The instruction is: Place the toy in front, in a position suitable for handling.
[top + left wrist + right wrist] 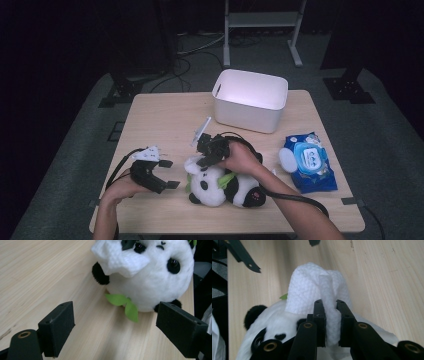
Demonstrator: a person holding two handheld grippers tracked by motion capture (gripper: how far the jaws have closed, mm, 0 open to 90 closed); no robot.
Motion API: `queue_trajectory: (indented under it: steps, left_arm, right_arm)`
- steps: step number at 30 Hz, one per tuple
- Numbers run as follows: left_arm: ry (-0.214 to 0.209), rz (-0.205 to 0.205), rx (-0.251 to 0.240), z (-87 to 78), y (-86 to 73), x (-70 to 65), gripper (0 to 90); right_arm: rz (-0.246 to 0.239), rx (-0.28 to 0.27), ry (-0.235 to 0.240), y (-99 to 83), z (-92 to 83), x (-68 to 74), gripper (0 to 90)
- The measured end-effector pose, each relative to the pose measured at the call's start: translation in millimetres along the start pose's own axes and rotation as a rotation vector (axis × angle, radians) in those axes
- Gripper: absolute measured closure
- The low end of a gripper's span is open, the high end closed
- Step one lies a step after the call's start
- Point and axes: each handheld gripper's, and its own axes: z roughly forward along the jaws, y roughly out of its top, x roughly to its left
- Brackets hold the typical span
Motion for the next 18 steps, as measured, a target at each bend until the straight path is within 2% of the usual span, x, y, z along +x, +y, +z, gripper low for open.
queue_trajectory:
  steps: [3,7,11,18]
  left_arm:
    - [0.026,-0.014,0.008,-5.3,-5.0,4.3,13.7]
    - [0.038,-0.028,0.009,-9.4,-9.0,7.8,13.7]
    - [0.037,-0.035,0.006,-9.4,-9.7,8.0,13.7]
    - [0.04,-0.035,0.005,-10.5,-9.1,7.4,13.7]
  right_arm:
    - [0.004,0.008,0.008,5.4,6.7,-3.9,79.2]
    - [-0.005,0.003,0.016,5.0,4.1,-2.2,79.2]
    - [-0.02,-0.014,0.012,-3.1,-11.5,4.8,79.2]
    - [-0.01,-0.044,-0.013,-34.6,-44.2,20.1,79.2]
